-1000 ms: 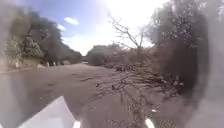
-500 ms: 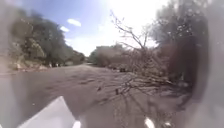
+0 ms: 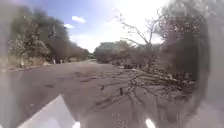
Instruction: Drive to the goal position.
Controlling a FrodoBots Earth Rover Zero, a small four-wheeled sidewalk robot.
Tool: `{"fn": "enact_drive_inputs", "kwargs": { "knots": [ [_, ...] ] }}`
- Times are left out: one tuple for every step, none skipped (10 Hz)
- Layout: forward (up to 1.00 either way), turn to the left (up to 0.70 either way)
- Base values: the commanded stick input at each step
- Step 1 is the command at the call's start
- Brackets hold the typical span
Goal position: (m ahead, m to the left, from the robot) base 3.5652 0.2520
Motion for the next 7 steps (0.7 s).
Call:
{"fn": "enact_drive_inputs", "kwargs": {
  "knots": [
    [0.5, 0.0],
    [0.5, 0.0],
    [0.5, 0.0],
    [0.5, 0.0],
    [0.5, 0.0],
    [0.5, 0.0],
    [0.5, 0.0]
  ]
}}
